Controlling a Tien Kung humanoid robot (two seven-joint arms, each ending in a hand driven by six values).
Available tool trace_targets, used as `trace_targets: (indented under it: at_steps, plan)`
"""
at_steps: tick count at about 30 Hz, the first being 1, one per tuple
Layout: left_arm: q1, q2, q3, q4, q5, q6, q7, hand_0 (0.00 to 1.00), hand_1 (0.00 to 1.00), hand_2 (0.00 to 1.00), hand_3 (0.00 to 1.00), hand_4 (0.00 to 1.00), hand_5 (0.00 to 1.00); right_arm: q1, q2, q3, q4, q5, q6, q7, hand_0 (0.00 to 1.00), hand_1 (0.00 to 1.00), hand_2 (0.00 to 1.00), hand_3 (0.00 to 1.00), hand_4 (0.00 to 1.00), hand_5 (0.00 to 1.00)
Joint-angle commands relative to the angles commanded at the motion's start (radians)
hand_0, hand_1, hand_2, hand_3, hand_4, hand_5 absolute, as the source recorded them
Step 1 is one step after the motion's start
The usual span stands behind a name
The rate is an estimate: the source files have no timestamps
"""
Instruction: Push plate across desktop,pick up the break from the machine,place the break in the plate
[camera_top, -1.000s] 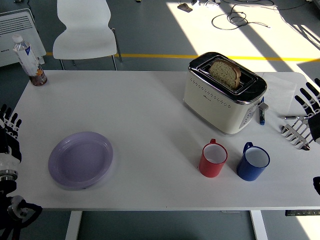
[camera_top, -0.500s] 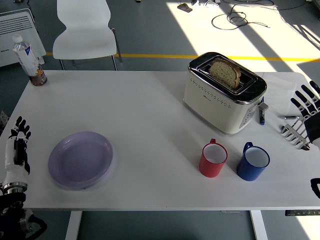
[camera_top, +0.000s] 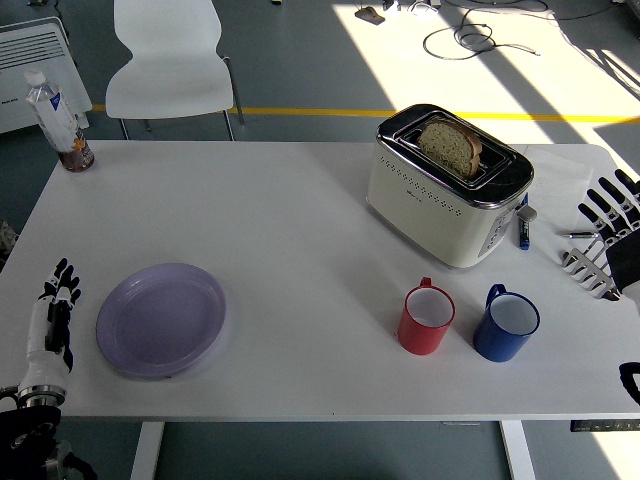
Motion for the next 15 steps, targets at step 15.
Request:
trace_targets:
  at_steps: [15]
  plan:
    - [-0.008,0.008,0.042,0.006,-0.015,-0.016,0.016,0.933,0.960,0.998,0.998,0.510,0.998,0.002,0.003,0.004,0.000,0.000,0.000,0.000,0.776,0.744,0.746,0.745,0.533,0.653]
